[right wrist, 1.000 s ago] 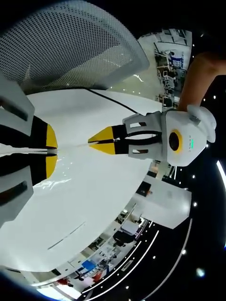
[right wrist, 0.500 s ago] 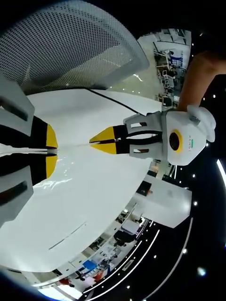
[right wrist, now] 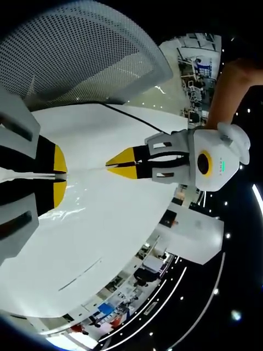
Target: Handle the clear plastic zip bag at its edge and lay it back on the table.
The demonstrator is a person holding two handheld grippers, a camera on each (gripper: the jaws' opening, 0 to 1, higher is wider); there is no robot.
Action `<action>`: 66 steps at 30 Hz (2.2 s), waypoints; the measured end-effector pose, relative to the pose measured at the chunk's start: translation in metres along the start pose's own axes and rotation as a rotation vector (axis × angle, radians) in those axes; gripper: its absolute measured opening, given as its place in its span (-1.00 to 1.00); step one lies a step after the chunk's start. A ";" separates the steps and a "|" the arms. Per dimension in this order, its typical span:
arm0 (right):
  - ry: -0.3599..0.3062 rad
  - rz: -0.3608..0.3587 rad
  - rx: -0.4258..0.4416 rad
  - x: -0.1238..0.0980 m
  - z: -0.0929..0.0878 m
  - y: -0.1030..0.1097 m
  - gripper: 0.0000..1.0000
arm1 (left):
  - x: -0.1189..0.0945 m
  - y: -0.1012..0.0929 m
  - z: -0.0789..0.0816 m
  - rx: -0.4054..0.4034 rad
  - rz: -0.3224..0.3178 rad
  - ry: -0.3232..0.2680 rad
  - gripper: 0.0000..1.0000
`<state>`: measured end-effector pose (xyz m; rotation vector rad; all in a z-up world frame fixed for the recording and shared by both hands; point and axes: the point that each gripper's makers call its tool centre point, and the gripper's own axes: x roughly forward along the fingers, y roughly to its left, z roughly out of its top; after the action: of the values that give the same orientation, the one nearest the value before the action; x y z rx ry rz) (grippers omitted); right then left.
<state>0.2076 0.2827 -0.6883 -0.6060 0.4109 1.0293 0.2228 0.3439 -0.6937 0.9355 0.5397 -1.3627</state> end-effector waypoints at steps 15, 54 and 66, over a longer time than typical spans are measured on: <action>-0.003 -0.002 0.009 -0.002 0.000 0.000 -1.00 | -0.001 -0.001 0.001 -0.003 -0.008 0.000 -1.00; 0.009 -0.020 0.020 -0.008 -0.012 -0.006 -1.00 | -0.005 0.005 -0.004 -0.012 0.008 0.012 -1.00; 0.009 -0.022 0.026 -0.010 -0.012 -0.006 -1.00 | -0.006 0.005 -0.006 -0.016 0.010 0.014 -1.00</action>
<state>0.2076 0.2662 -0.6905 -0.5912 0.4234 0.9989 0.2282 0.3521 -0.6912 0.9347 0.5550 -1.3418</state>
